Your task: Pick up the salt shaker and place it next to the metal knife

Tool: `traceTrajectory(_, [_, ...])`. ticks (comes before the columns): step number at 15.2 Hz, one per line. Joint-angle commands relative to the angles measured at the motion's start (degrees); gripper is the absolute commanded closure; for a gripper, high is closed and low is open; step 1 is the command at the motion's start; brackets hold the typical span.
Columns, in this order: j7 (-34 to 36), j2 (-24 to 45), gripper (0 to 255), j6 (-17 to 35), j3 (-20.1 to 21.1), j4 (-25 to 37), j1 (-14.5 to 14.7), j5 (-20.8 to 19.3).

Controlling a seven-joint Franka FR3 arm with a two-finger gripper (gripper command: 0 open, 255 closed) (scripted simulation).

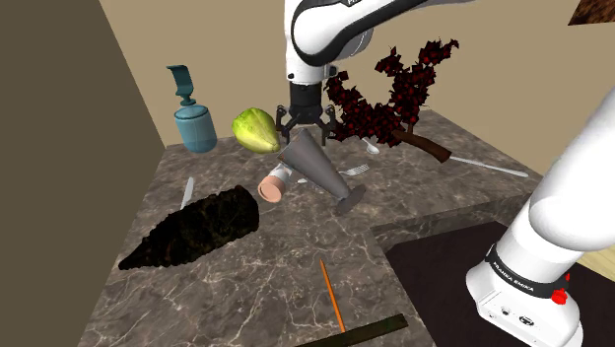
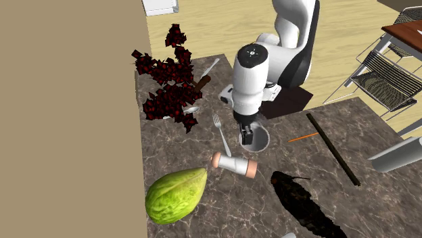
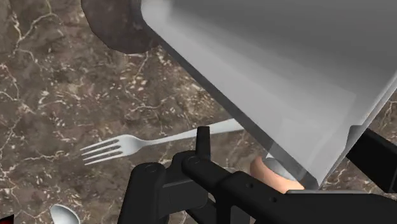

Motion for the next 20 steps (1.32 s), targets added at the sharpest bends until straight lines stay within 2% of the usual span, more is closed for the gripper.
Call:
traceTrajectory(1, [4.62,5.5,0,-3.38,0.62,3.47,0.34,-1.91])
traceTrajectory(9, [19.71,25.74,0,-4.61,-1.02,22.46,4.4,-8.52])
traceTrajectory(16, [20.19,27.18,0,0.28,-0.65,18.88,4.13,-9.26])
traceTrajectory(20, [22.11,28.22,0,0.5,5.22,18.66,-0.89,-12.28])
